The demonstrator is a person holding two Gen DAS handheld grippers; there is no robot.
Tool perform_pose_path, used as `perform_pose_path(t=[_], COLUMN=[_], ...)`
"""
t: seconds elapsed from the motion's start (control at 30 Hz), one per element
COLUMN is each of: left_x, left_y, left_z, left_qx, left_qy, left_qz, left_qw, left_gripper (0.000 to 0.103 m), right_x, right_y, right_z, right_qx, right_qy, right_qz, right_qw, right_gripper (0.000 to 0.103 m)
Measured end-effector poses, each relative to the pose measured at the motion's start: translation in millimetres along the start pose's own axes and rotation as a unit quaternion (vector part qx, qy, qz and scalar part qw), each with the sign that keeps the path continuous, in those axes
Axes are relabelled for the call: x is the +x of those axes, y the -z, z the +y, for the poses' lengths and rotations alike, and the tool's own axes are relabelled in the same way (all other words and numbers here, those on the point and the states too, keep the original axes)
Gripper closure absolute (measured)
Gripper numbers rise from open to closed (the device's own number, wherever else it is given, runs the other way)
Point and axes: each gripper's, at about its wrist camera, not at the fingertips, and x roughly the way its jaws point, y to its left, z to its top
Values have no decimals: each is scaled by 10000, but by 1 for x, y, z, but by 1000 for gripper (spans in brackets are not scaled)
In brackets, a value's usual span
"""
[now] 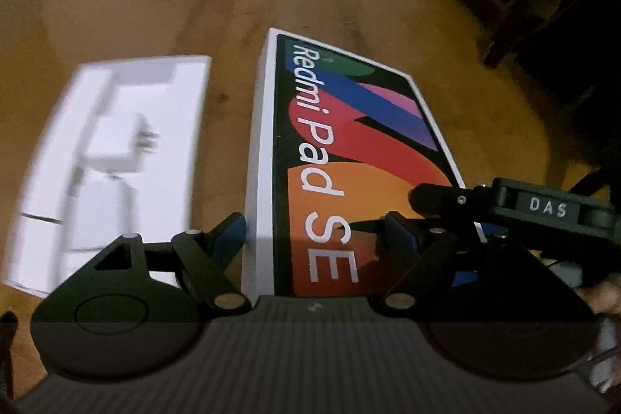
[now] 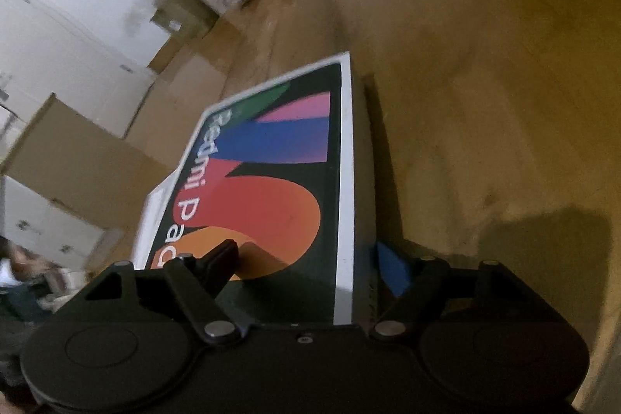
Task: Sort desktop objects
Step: 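Lift the Redmi box edge with the right gripper over the white tray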
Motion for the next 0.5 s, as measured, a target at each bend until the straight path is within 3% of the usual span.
perform_pose_path(t=[0.2, 0.37, 0.5], left_x=[-19, -34, -43], left_y=[-8, -16, -19], left_z=[0, 15, 32], left_qx=[359, 190, 39], left_qy=[-288, -214, -363], left_qz=[-274, -445, -563], left_qw=[9986, 9986, 9977], left_gripper=[26, 26, 26], right_x=[7, 7, 14], right_y=[12, 10, 11], right_z=[2, 12, 23], right_qx=[409, 370, 412], right_qy=[-406, -590, -844], right_qz=[-293, -375, -323], right_qw=[9979, 9969, 9951], right_gripper=[22, 22, 22])
